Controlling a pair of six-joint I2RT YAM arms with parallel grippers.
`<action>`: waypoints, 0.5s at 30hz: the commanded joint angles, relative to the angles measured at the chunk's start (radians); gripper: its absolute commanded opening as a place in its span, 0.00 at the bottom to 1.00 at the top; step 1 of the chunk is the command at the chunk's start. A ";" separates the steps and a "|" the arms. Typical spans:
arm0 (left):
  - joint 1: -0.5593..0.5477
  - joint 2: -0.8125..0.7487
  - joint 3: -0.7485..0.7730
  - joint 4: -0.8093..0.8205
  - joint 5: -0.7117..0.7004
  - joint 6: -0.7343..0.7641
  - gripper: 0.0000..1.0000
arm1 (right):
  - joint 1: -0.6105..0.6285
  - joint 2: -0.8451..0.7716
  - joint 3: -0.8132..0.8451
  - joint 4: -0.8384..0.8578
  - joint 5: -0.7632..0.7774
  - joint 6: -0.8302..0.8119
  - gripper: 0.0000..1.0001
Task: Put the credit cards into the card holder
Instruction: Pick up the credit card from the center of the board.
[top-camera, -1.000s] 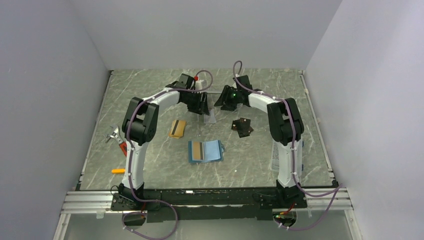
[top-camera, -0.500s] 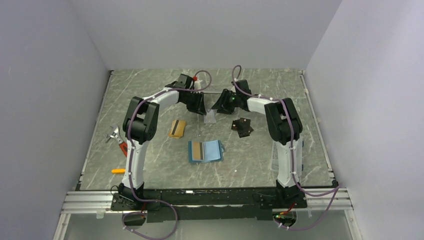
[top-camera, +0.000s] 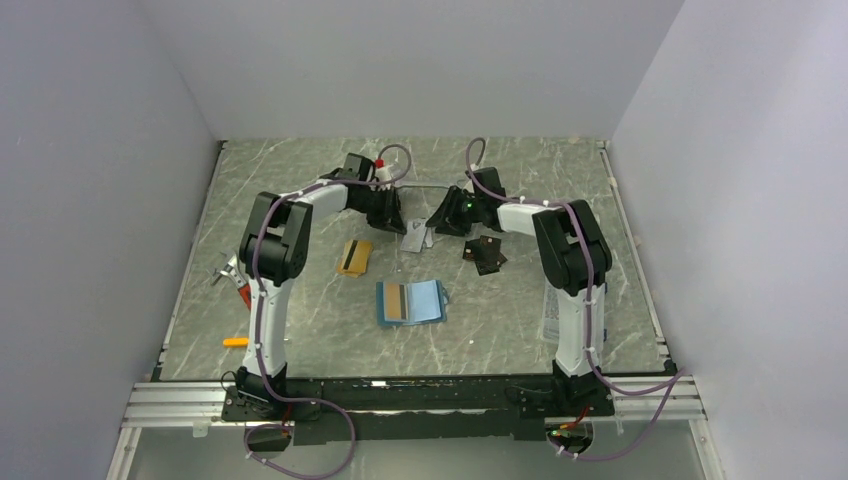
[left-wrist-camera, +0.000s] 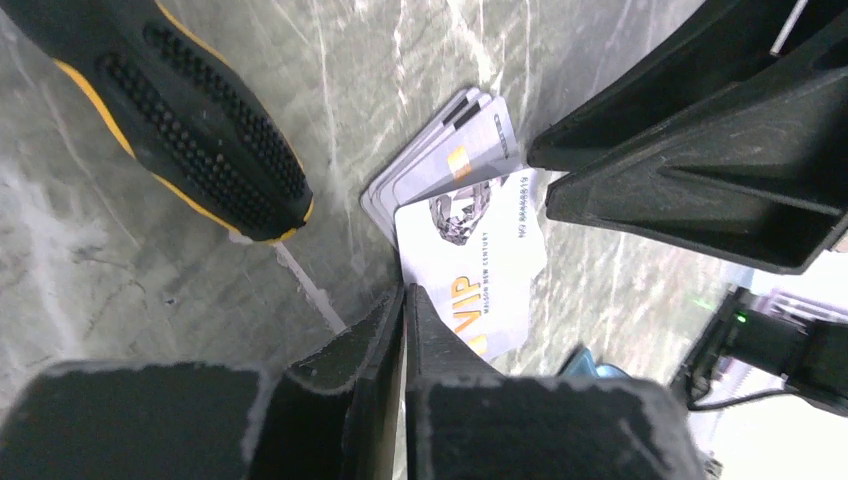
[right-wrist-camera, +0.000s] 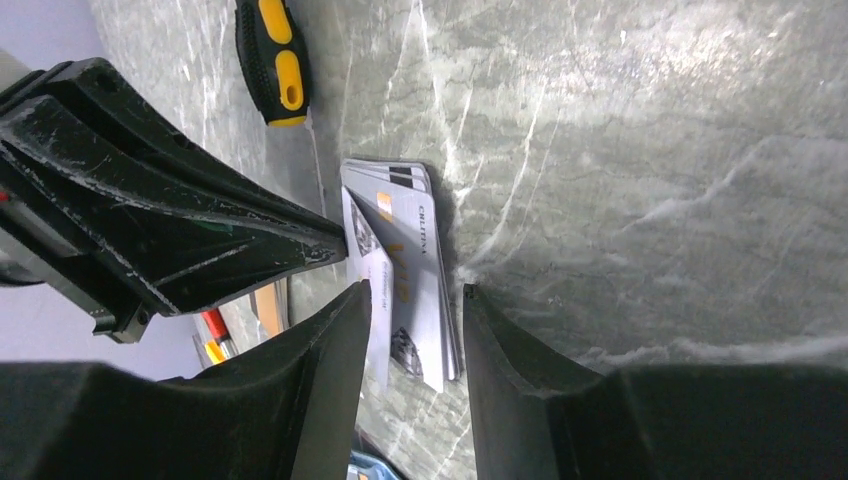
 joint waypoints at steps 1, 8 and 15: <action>0.016 -0.047 -0.043 0.052 0.116 -0.032 0.10 | 0.008 -0.057 -0.032 0.035 -0.007 0.004 0.42; 0.019 -0.067 -0.095 0.122 0.173 -0.057 0.09 | 0.008 -0.101 -0.094 0.077 -0.009 0.021 0.42; 0.020 -0.072 -0.089 0.096 0.129 -0.031 0.09 | 0.006 -0.190 -0.154 0.084 0.030 0.020 0.41</action>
